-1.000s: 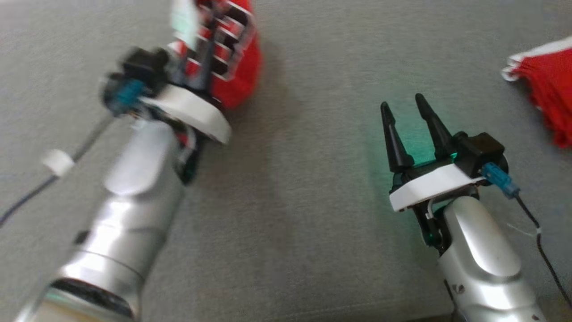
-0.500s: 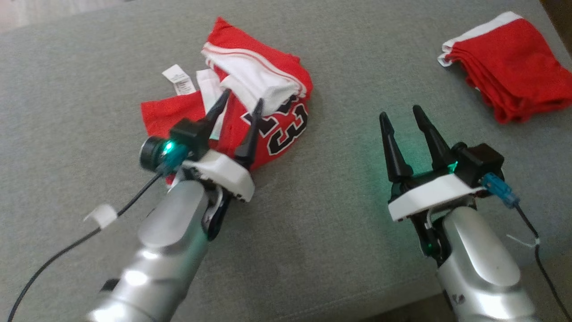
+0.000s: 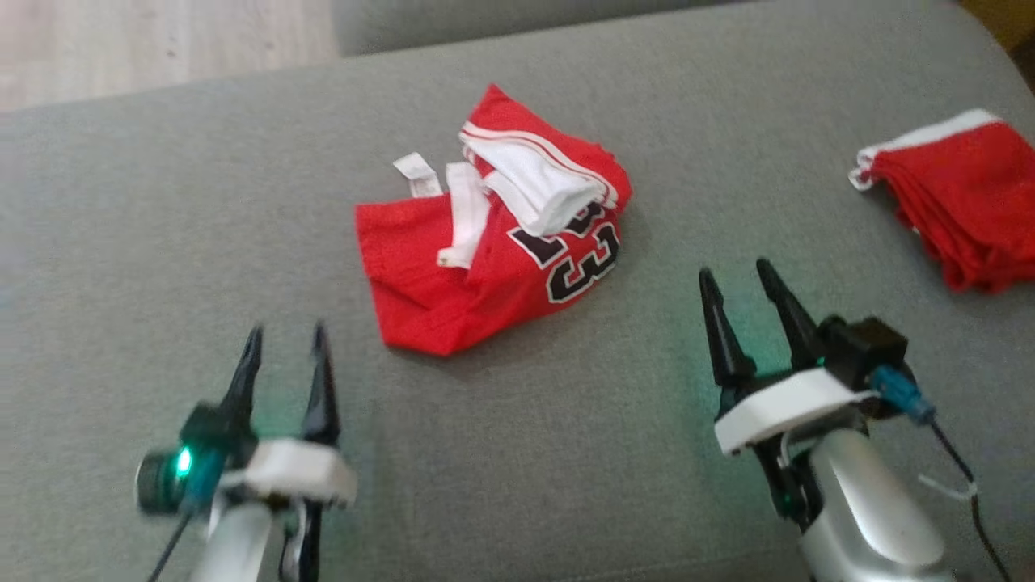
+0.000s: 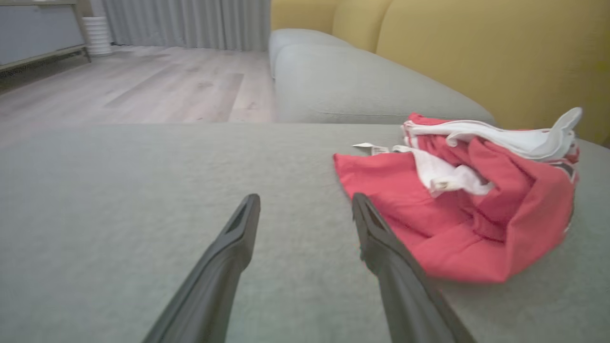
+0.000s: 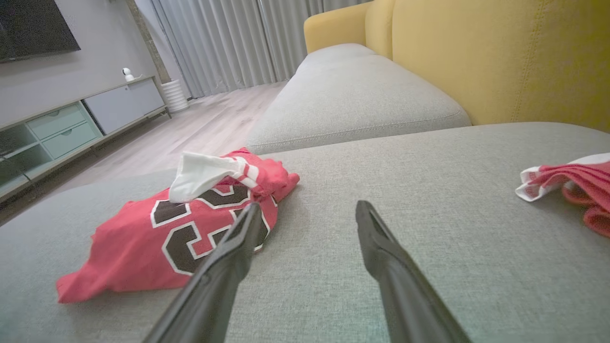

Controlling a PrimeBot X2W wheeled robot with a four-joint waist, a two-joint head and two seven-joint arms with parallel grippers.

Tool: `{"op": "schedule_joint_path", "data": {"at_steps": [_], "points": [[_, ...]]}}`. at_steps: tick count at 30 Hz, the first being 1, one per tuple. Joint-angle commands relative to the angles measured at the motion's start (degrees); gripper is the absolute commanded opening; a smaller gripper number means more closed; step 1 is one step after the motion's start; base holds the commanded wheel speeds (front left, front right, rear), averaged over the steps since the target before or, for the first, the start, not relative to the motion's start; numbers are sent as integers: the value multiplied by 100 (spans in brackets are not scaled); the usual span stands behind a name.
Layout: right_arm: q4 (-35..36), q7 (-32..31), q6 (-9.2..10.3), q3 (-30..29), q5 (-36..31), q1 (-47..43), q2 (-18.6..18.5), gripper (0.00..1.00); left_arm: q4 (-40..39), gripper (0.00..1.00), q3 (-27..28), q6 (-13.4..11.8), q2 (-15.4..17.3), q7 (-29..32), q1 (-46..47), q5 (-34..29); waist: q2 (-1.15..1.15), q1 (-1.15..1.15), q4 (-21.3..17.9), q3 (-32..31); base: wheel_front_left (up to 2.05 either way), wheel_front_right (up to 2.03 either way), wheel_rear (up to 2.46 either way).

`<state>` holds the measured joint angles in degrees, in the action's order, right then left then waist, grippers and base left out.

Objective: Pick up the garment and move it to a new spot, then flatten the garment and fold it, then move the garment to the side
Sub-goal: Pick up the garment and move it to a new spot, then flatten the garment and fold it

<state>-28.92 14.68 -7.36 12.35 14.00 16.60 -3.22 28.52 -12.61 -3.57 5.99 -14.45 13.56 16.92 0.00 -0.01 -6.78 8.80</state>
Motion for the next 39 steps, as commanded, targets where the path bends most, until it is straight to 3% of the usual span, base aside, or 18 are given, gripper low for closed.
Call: {"op": "schedule_joint_path", "data": {"at_steps": [1,7,16,28,39], "points": [[121,32,-13,78,-37,2,35,100,-261,100,345,-40,35,-54,-76,-95,0,1,208,-257,0,0,0],[-27,32,-13,11,-105,-255,35,100,-712,100,924,-38,-125,-54,-986,-498,0,1,413,-570,0,0,0],[-140,32,-13,-122,-141,-599,35,100,-1084,100,1145,77,-283,-54,-1601,-854,0,1,629,-819,0,0,0],[-125,32,-13,-75,-174,-470,35,100,-1117,100,911,105,-310,-54,-1530,-732,0,1,676,-685,0,0,0],[-685,32,-13,320,-531,1053,35,100,-1087,100,398,114,-311,-54,-1145,-555,0,1,1083,-160,0,0,0]]}}
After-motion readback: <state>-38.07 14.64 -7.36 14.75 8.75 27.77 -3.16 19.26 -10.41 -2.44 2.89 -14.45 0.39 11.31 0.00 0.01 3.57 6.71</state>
